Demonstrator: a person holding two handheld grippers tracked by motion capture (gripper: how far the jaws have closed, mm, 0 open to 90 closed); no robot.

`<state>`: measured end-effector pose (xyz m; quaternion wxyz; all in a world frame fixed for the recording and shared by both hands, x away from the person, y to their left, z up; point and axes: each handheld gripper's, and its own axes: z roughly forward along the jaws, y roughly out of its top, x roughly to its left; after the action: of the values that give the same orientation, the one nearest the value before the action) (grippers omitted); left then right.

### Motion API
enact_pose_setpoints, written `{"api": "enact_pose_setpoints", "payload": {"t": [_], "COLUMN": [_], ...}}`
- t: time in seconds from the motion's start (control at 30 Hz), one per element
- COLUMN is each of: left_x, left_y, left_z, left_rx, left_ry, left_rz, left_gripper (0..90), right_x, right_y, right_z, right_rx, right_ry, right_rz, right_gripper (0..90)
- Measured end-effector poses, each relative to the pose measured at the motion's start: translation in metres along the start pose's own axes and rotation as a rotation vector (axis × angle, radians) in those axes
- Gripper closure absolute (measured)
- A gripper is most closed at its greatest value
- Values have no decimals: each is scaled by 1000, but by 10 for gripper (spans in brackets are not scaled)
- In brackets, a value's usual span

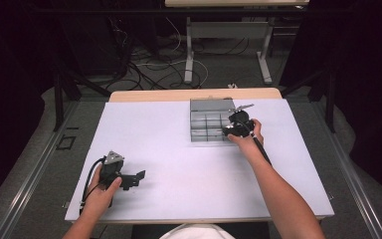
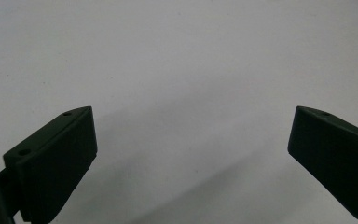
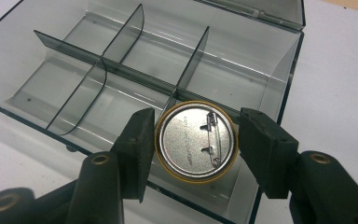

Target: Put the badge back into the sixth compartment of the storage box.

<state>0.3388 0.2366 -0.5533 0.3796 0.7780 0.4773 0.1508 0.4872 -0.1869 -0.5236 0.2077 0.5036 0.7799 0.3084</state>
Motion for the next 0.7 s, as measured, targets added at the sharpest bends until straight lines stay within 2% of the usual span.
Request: {"api": "enact_pose_setpoints", "payload": {"t": [0.33,0.53,0.7], "left_x": [0,0,0], "left_y": [0,0,0], "left_z": [0,-1,0], "left_rx": [1,1,1], "left_ry": [2,2,1], "left_rz": [8,7,1], "left_gripper": [17,17,17], "right_x": [0,2,6], "right_y": [0,1,1], "right_z": [-6,-15,-25], "right_rx": [-13,-44,-66], "right_ry": [2,-10,-1], "right_rz": [6,-14,-35], "right_gripper": [422,415,410]}}
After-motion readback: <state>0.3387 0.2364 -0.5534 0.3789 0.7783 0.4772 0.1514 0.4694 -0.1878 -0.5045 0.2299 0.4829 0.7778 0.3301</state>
